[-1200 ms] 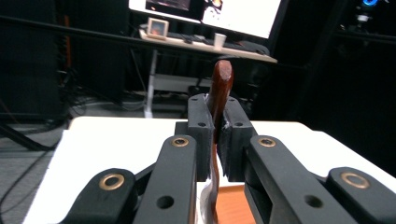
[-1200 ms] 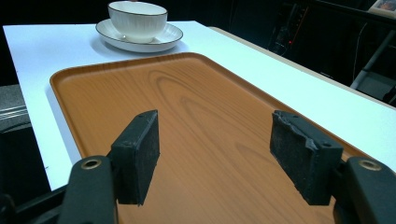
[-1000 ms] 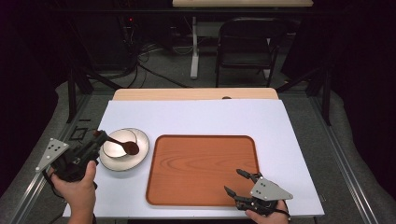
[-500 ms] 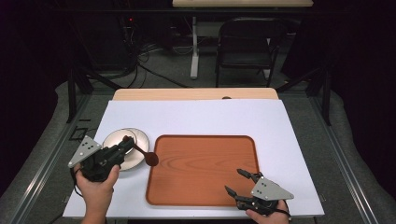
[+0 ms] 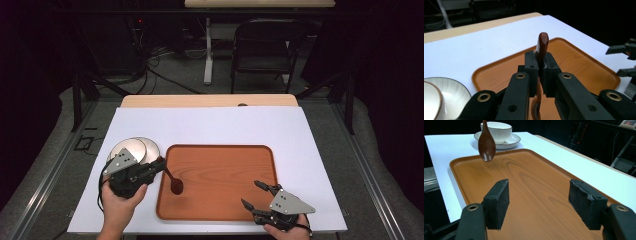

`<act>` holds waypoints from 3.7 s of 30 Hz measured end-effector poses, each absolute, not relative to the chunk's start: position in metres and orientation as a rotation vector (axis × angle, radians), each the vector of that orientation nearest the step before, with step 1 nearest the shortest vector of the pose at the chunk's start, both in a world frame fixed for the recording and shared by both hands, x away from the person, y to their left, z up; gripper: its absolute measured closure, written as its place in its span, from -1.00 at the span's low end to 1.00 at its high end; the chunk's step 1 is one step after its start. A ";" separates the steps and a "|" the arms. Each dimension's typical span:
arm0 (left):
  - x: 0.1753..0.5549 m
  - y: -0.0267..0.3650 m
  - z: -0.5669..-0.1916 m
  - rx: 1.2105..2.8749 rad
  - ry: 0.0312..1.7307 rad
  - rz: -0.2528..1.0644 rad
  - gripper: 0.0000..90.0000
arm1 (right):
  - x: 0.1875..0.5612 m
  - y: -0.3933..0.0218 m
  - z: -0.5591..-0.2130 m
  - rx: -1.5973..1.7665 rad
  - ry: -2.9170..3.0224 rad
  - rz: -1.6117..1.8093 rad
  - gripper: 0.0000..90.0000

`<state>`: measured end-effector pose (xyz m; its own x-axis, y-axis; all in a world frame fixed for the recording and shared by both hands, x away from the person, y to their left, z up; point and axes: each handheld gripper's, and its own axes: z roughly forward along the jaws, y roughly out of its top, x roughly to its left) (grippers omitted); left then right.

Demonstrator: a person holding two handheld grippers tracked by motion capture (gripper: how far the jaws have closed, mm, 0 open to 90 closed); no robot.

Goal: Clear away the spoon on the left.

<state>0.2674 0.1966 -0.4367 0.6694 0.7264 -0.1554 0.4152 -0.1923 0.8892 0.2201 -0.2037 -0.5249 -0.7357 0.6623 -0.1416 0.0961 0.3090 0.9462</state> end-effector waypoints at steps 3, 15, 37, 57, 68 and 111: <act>0.267 0.195 -0.436 1.838 0.910 0.356 0.88 | 0.220 -0.204 -0.525 0.669 2.063 1.439 -0.27; 0.274 0.187 -0.444 1.904 0.926 0.277 0.88 | 0.220 -0.204 -0.525 0.670 2.062 1.436 -0.27; 0.307 0.174 -0.457 1.915 1.031 0.258 0.84 | 0.220 -0.204 -0.525 0.672 2.058 1.437 -0.27; 0.333 0.166 -0.472 1.862 1.203 0.226 0.82 | 0.219 -0.205 -0.524 0.670 2.059 1.442 -0.27; 0.349 0.155 -0.480 1.877 1.274 0.242 0.81 | 0.220 -0.206 -0.524 0.670 2.054 1.449 -0.27; 0.402 0.158 -0.547 1.779 1.550 0.114 0.75 | 0.220 -0.207 -0.524 0.670 2.055 1.452 -0.27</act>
<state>0.4020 0.1580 -0.5467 0.2594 0.8796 -0.3987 0.8117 0.0251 0.5835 0.2203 -0.2071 -0.5238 -0.7360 0.6628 -0.1377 0.0919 0.2993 0.9497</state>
